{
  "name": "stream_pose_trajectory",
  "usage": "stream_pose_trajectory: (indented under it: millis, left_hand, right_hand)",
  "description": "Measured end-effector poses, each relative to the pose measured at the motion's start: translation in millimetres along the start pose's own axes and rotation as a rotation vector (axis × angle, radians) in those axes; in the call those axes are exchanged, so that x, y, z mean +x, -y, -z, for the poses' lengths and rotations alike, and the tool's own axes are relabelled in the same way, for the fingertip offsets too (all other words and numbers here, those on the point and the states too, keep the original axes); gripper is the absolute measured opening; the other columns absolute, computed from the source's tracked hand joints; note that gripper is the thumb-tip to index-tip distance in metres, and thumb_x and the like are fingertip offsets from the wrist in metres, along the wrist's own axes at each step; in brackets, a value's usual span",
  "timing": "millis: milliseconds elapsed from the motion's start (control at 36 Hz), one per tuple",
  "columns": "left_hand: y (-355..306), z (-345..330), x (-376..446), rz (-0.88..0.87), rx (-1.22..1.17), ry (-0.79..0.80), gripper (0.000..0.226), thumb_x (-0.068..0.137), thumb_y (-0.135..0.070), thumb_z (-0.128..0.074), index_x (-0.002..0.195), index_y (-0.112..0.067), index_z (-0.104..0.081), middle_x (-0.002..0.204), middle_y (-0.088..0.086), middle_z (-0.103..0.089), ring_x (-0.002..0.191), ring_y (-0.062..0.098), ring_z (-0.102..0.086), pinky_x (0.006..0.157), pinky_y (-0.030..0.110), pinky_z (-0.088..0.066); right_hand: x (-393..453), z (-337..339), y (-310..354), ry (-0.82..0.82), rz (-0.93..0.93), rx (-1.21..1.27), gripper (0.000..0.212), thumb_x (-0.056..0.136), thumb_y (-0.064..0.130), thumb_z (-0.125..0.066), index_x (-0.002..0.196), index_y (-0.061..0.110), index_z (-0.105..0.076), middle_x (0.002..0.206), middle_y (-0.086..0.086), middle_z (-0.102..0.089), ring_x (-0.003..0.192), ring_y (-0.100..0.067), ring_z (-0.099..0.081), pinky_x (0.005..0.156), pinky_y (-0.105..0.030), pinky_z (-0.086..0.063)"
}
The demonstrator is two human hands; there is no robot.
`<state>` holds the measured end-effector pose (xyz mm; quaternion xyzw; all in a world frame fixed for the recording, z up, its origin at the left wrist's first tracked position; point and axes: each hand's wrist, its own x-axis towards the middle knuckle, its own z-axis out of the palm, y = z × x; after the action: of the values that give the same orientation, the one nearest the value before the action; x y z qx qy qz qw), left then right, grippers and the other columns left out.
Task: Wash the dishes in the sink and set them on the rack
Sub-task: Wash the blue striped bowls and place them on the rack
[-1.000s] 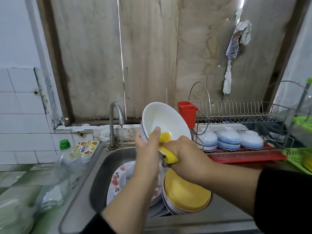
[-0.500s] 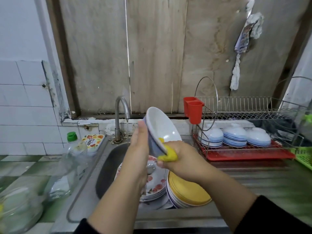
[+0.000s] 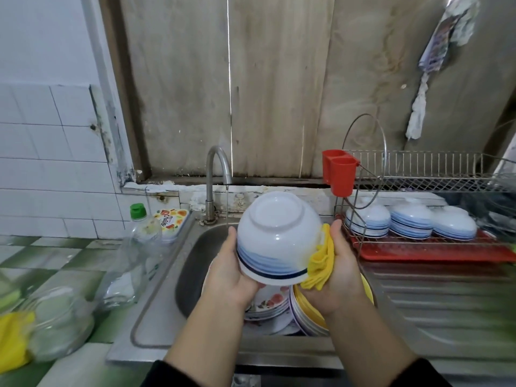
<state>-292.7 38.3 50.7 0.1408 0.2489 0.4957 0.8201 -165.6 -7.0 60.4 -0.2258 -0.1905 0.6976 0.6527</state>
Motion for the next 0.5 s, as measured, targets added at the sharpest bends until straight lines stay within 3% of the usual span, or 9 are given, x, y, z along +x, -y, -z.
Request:
stream_pose_trajectory:
  millis: [111,194,250,306,361,444,500]
  left_hand:
    - [-9,-1,-6,-0.121,-0.021,-0.034,0.039,0.097,-0.044,-0.044,0.098,-0.013,-0.068,0.086,0.016,-0.073,0.087,0.035,-0.063,0.068,0.051,-0.047]
    - [-19,3,-7,-0.253,-0.026,-0.039,0.038,0.097,-0.043,-0.043,0.094,-0.015,-0.068,0.081,0.011,-0.074,0.086,0.031,-0.063,0.068,0.048,-0.048]
    - [-23,5,-8,-0.334,0.013,-0.046,0.038,0.098,-0.043,-0.040,0.094,-0.017,-0.066,0.078,0.007,-0.074,0.084,0.028,-0.063,0.067,0.045,-0.049]
    - [-23,2,-10,-0.412,0.084,-0.080,0.036,0.098,-0.042,-0.040,0.090,-0.018,-0.065,0.072,0.003,-0.074,0.078,0.023,-0.064,0.064,0.039,-0.049]
    - [-18,-3,-10,-0.497,0.172,-0.135,0.030,0.097,-0.038,-0.046,0.091,-0.017,-0.067,0.079,0.001,-0.074,0.076,0.019,-0.066,0.068,0.037,-0.052]
    - [-13,-5,-5,-0.632,0.293,-0.224,0.022,0.093,-0.036,-0.056,0.092,-0.017,-0.069,0.079,-0.004,-0.074,0.073,0.015,-0.069,0.075,0.038,-0.054]
    - [-14,-3,-4,-0.676,0.326,-0.235,0.023,0.093,-0.036,-0.057,0.086,-0.018,-0.068,0.072,-0.006,-0.073,0.071,0.016,-0.068,0.074,0.039,-0.055]
  right_hand:
    - [1,5,5,-0.191,0.048,-0.037,0.034,0.094,0.031,-0.048,0.102,0.008,-0.070,0.095,-0.015,-0.073,0.078,-0.032,-0.071,0.065,-0.045,-0.059]
    - [-1,4,15,-0.320,0.138,-0.194,0.019,0.091,0.014,-0.046,0.079,0.006,-0.058,0.058,-0.010,-0.062,0.046,-0.021,-0.061,0.043,-0.027,-0.049]
    - [3,3,25,-0.338,0.248,-0.397,0.020,0.090,0.008,-0.048,0.070,0.009,-0.052,0.056,-0.005,-0.051,0.041,-0.016,-0.053,0.041,-0.025,-0.043]
    - [7,-6,30,-0.250,0.326,-0.667,0.023,0.087,0.004,-0.052,0.067,0.014,-0.053,0.059,-0.003,-0.050,0.047,-0.016,-0.052,0.049,-0.027,-0.039]
    - [10,-23,28,-0.109,0.372,-0.978,0.015,0.083,0.003,-0.057,0.078,0.017,-0.059,0.067,-0.005,-0.054,0.060,-0.023,-0.053,0.054,-0.029,-0.040]
    - [14,-39,20,0.065,0.572,-1.472,0.013,0.080,0.013,-0.060,0.072,0.022,-0.063,0.085,0.006,-0.049,0.087,-0.017,-0.054,0.074,-0.022,-0.041]
    - [10,-36,19,0.149,0.623,-1.574,0.015,0.078,0.014,-0.054,0.074,0.018,-0.068,0.087,0.007,-0.049,0.093,-0.015,-0.052,0.081,-0.019,-0.039]
